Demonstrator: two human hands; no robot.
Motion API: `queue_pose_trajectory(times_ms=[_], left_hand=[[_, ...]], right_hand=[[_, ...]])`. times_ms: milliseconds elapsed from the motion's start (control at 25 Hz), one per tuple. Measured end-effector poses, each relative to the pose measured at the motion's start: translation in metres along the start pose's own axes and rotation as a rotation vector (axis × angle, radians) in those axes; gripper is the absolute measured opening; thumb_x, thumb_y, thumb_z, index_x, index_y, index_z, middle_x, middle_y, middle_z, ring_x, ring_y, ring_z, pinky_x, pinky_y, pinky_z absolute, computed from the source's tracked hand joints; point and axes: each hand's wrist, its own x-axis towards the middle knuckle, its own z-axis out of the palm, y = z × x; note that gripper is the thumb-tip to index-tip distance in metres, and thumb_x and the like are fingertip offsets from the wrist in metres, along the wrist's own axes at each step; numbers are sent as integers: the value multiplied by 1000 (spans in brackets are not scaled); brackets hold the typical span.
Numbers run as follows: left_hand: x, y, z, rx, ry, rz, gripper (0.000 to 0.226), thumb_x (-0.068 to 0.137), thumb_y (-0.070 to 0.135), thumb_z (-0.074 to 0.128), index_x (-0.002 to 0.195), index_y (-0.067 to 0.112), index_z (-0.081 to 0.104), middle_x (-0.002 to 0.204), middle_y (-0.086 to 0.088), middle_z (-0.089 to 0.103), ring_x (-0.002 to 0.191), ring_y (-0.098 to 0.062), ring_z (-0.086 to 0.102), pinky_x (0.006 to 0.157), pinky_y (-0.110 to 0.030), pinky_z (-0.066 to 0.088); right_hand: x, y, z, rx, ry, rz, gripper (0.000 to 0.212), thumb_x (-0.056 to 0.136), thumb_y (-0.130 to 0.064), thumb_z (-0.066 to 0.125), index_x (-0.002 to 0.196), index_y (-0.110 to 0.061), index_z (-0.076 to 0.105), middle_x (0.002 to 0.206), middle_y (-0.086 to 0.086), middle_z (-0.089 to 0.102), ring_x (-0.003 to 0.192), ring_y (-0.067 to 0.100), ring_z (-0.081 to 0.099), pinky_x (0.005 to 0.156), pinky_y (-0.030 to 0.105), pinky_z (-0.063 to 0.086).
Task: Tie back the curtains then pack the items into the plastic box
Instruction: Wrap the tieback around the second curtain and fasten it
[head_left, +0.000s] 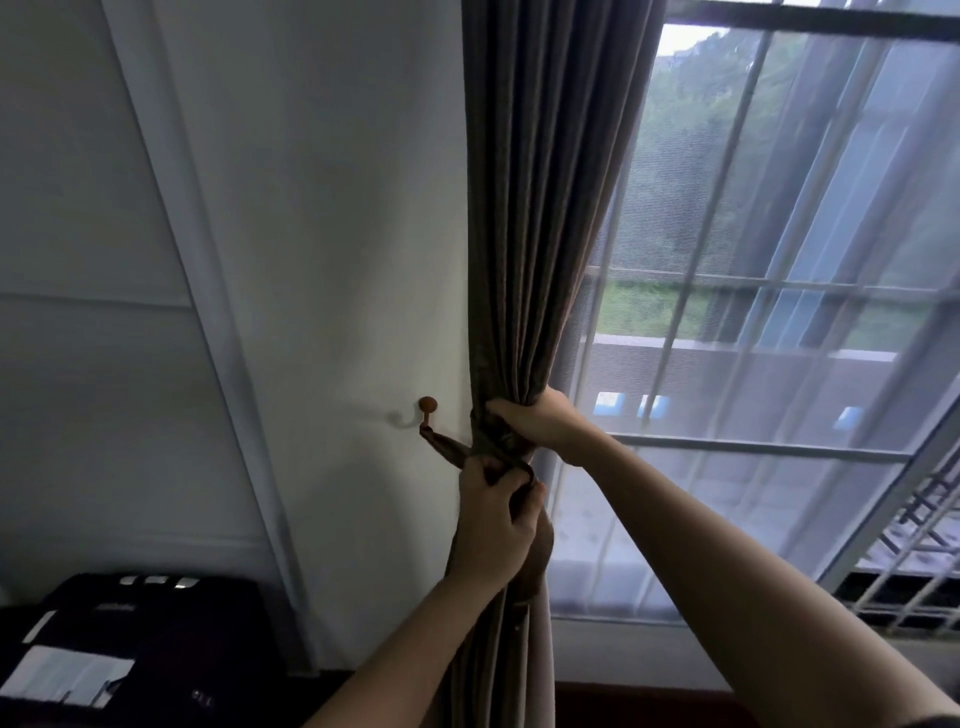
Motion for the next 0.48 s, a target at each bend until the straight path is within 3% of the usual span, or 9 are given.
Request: queue_pose_trajectory(times_ms=[160, 280, 360, 480], left_hand=[[16, -18, -9, -82, -169, 43, 29, 86, 22, 42, 99, 20, 68, 109, 2, 39, 101, -7, 46, 96, -4, 30], [24, -28, -6, -45, -116, 68, 9, 90, 17, 56, 93, 23, 50, 98, 0, 46, 88, -14, 52, 79, -15, 42], [29, -28, -3, -109, -58, -1, 31, 85, 16, 67, 87, 29, 39, 88, 1, 51, 78, -13, 56, 68, -16, 46], [32, -24, 2, -215, 46, -114, 40, 75, 15, 78, 92, 15, 42, 82, 2, 53, 73, -9, 58, 64, -11, 47]], right_hand=[[0, 3, -7, 52, -14, 13, 23, 81, -32, 63, 102, -24, 56, 108, 7, 63, 97, 24, 62, 87, 38, 55], [-2, 2, -10, 65, -49, 30, 24, 82, -32, 65, 102, -21, 58, 107, 7, 64, 95, 23, 63, 81, 34, 56], [-4, 1, -12, 48, -105, 24, 30, 81, -35, 67, 107, -20, 61, 110, 6, 65, 96, 20, 63, 80, 30, 55], [-9, 1, -20, 182, -309, -34, 32, 85, -34, 64, 114, -21, 58, 106, 0, 66, 92, 11, 66, 80, 25, 56]])
